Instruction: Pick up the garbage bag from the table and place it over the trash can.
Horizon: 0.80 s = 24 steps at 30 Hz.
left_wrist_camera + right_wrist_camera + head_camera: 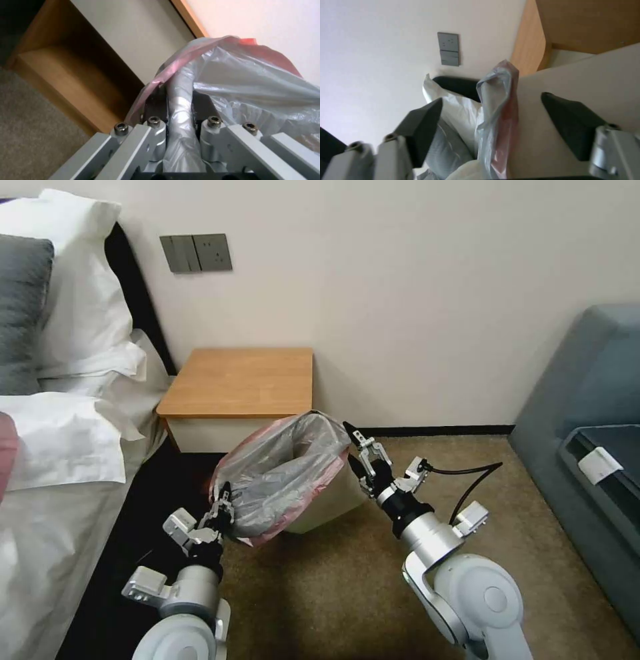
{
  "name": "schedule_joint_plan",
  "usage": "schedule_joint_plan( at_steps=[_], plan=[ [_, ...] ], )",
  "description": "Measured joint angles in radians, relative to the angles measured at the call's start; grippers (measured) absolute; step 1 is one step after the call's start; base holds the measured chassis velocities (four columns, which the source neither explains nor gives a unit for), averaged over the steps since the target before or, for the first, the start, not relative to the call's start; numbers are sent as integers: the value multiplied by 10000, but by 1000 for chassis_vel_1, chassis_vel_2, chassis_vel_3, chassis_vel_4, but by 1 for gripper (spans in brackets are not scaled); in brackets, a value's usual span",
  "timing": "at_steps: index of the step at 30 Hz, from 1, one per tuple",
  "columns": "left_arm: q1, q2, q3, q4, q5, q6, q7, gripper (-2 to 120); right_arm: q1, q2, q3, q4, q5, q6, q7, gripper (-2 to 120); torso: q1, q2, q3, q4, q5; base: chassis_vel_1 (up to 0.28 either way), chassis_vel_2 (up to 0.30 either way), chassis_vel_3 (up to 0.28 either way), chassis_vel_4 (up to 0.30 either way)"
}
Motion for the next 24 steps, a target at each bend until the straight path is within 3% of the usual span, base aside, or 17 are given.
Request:
schedule_joint_plan(
  at_steps=[8, 15, 17, 18, 21, 22, 24],
  plan=[
    [-6, -31, 58, 4, 23, -19, 55, 9, -1, 34, -93, -30, -186, 106, -59, 50, 0, 0, 0, 0, 0, 0, 0, 0, 0],
    [3, -22, 69, 3, 61, -30, 126, 9, -24, 82, -133, -78, -312, 199, -97, 21, 0, 0, 0, 0, 0, 0, 0, 0, 0],
    [3, -23, 70, 3, 65, -34, 131, 9, -27, 84, -140, -78, -325, 215, -98, 18, 0, 0, 0, 0, 0, 0, 0, 0, 0],
    [3, -28, 75, 3, 69, -38, 138, 9, -40, 83, -143, -77, -339, 231, -98, 10, 0, 0, -1, 0, 0, 0, 0, 0, 0],
    [3, -29, 75, 3, 69, -39, 139, 9, -42, 82, -143, -76, -340, 233, -98, 10, 0, 0, 0, 0, 0, 0, 0, 0, 0],
    [3, -38, 81, 2, 70, -46, 146, 9, -98, 59, -137, 20, -357, 243, -96, 0, 0, 0, -1, 0, 0, 0, 0, 0, 0],
    [6, -43, 86, 2, 67, -55, 146, 9, -173, 26, -135, 124, -418, 243, -90, 0, 0, 0, -1, 0, 0, 0, 0, 0, 0]
  ],
)
